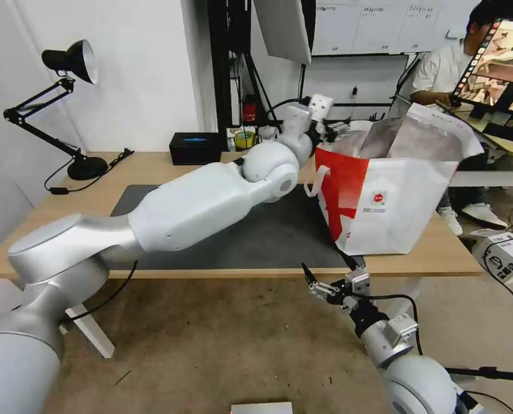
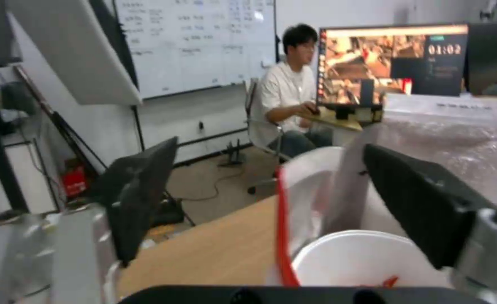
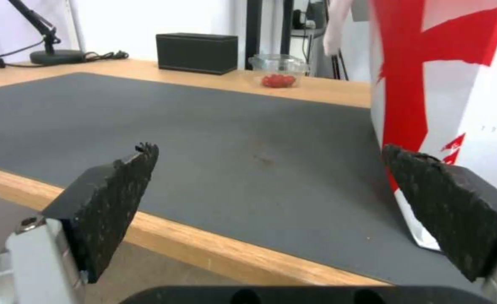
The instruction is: Pick up the trash from the table and place it into the takeout bag.
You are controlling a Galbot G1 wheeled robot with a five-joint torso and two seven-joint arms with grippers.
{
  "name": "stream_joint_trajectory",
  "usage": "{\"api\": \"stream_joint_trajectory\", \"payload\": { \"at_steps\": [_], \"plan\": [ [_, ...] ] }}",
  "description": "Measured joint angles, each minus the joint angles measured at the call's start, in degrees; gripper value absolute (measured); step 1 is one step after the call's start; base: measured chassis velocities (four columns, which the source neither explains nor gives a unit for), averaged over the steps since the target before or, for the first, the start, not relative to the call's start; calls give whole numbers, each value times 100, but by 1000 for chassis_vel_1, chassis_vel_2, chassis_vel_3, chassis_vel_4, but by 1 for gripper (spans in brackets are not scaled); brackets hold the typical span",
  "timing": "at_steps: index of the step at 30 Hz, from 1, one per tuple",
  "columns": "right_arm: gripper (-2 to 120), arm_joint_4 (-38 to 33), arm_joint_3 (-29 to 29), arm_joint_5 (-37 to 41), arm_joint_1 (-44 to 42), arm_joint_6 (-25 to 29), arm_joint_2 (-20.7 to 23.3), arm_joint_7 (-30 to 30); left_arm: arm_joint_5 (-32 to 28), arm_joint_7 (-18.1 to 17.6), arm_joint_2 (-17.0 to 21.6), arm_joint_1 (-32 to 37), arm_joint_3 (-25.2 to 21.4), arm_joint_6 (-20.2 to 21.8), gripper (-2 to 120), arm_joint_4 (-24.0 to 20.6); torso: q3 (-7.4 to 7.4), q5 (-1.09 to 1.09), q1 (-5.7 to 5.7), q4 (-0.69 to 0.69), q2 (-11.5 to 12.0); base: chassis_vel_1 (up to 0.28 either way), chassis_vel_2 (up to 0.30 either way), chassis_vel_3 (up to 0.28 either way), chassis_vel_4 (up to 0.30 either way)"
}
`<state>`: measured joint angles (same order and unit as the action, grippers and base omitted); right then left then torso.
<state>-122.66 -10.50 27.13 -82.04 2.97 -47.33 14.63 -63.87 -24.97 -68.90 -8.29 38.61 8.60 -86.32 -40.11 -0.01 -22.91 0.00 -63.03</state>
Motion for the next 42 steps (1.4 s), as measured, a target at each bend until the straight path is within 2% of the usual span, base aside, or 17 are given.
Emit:
{"api": "stream_joint_trajectory", "payload": {
  "at_steps": [5, 6, 10, 11, 13, 15, 17, 18, 20, 21, 22, 24, 27, 29, 32, 39, 42],
  "plan": [
    [100, 0, 0, 0, 0, 0, 0, 0, 50, 61, 761, 566, -215, -504, 100, -576, 0, -1, 0, -1, 0, 0, 0, 0, 0],
    [100, 0, 0, 0, 0, 0, 0, 0, 50, 61, 761, 566, -215, -504, 100, -576, 0, -1, 0, -1, 0, 0, 0, 0, 0],
    [100, 0, 0, 0, 0, 0, 0, 0, 229, 240, 1611, 1492, -736, -775, 100, -1104, 0, -1, 0, 1, 1, 0, 0, 0, 0],
    [100, 0, 0, 0, 0, 0, 0, 0, 229, 240, 1611, 1492, -736, -775, 100, -1104, 0, -1, 0, 1, 1, 0, 0, 0, 0],
    [100, 0, 0, 0, 0, 1, 0, 0, 559, 414, 2184, 2138, -1238, -962, 100, -1432, 0, -1, 0, -1, 1, 0, 0, 0, 0],
    [100, 0, 0, 0, 0, 0, 0, -1, 711, 498, 2358, 2352, -1412, -1031, 100, -1534, 1, 0, 0, 1, 1, 0, 0, 0, 0],
    [100, 0, -1, 0, 0, 0, 1, 0, 1113, 711, 2809, 3163, -2064, -1135, 100, -1885, 0, -5, 0, 2, 1, 0, 0, 0, 0],
    [100, 0, -1, 0, 0, 0, 1, 0, 1113, 711, 2809, 3163, -2064, -1135, 100, -1885, 0, -5, 0, 2, 1, 0, 0, 0, 0],
    [100, -1, 0, 0, 0, 1, 0, -1, 1305, 789, 2998, 4019, -2725, -1184, 100, -2150, 1, 3, 1, 1, 0, 0, 0, 0, 0],
    [100, -1, 0, 0, 0, 0, 0, -1, 1382, 829, 3040, 4459, -3072, -1198, 100, -2251, 0, -7, 0, 1, 1, 0, 0, 0, 0],
    [100, -1, 0, 0, 0, 0, 0, -1, 1382, 829, 3040, 4459, -3072, -1198, 100, -2251, 0, -7, 0, 1, 1, 0, 0, 0, 0],
    [100, 0, 0, 0, 0, 0, 0, -1, 1549, 894, 3091, 5374, -3909, -1274, 100, -2465, 2, 6, 1, -2, 0, 0, 0, 0, 0],
    [100, -1, 0, 0, 0, 0, 1, -1, 1771, 908, 3100, 6200, -4479, -1432, 100, -2604, 0, -4, 0, 1, 0, 0, 0, 0, 0],
    [100, 0, 0, 0, 0, 0, 0, -1, 2016, 900, 2999, 6925, -5036, -1587, 100, -2740, 1, 4, 1, 0, 0, 0, 0, 0, 0],
    [100, 0, 0, 0, 0, 0, 0, 0, 2255, 886, 2790, 7406, -5368, -1679, 100, -2781, 1, -1, 1, 2, 0, 0, 0, 0, 0],
    [100, 0, 0, 0, 0, 0, 1, 0, 2638, 881, 2323, 7763, -5563, -1779, 100, -2696, 0, 1, -1, -6, 1, 0, 0, 0, 0],
    [100, 0, 0, 0, 0, 0, 0, 0, 2775, 864, 2202, 8194, -5901, -1788, 100, -2788, 0, 2, 0, 0, 1, 0, 0, 0, 0]
  ]
}}
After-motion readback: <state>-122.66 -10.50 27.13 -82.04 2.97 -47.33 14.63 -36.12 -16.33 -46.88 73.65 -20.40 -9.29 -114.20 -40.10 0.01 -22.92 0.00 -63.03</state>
